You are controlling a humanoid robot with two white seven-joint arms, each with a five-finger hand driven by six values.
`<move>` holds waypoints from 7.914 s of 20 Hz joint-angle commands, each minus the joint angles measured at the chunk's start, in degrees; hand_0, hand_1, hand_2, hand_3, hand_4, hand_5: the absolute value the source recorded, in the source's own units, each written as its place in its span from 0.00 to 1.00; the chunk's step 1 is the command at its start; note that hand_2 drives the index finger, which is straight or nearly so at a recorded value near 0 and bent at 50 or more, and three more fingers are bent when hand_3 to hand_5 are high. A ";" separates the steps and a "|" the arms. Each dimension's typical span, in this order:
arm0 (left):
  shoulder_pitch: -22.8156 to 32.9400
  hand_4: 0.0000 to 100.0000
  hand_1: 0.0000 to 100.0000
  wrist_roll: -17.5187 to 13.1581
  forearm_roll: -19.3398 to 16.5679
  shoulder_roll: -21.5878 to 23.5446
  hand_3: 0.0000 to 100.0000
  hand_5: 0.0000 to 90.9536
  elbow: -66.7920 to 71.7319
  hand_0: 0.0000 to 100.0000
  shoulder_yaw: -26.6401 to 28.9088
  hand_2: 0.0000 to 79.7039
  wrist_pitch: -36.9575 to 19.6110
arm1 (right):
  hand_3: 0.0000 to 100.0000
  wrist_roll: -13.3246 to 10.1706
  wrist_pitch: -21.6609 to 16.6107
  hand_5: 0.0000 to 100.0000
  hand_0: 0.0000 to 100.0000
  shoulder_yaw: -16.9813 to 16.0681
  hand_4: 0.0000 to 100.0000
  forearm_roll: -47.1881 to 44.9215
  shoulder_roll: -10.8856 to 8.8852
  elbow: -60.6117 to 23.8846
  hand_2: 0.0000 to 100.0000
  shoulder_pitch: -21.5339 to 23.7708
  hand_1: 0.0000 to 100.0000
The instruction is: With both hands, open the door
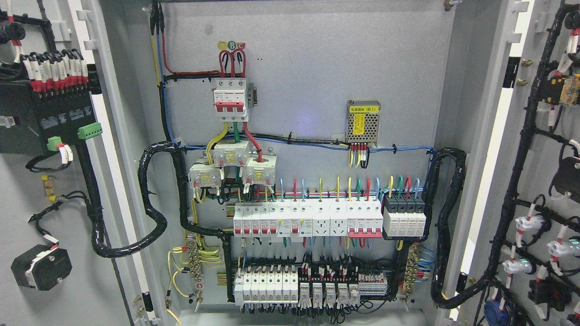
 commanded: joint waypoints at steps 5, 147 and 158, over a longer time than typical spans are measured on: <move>-2.78 0.00 0.00 0.23 3.79 7.04 0.00 0.00 7.56 0.00 5.40 0.00 1.93 | 0.00 0.00 -0.01 0.00 0.38 -2.18 0.00 -2.57 0.51 -0.07 0.00 1.49 0.00; -20.36 0.00 0.00 2.07 -28.38 -19.15 0.00 0.00 117.85 0.00 -25.71 0.00 37.45 | 0.00 -3.69 32.60 0.00 0.38 26.12 0.00 11.30 21.69 114.36 0.00 -18.81 0.00; -18.17 0.00 0.00 2.07 -28.29 -19.24 0.00 0.00 118.39 0.00 -23.78 0.00 36.92 | 0.00 -3.61 32.77 0.00 0.38 26.47 0.00 15.18 23.28 115.42 0.00 -18.81 0.00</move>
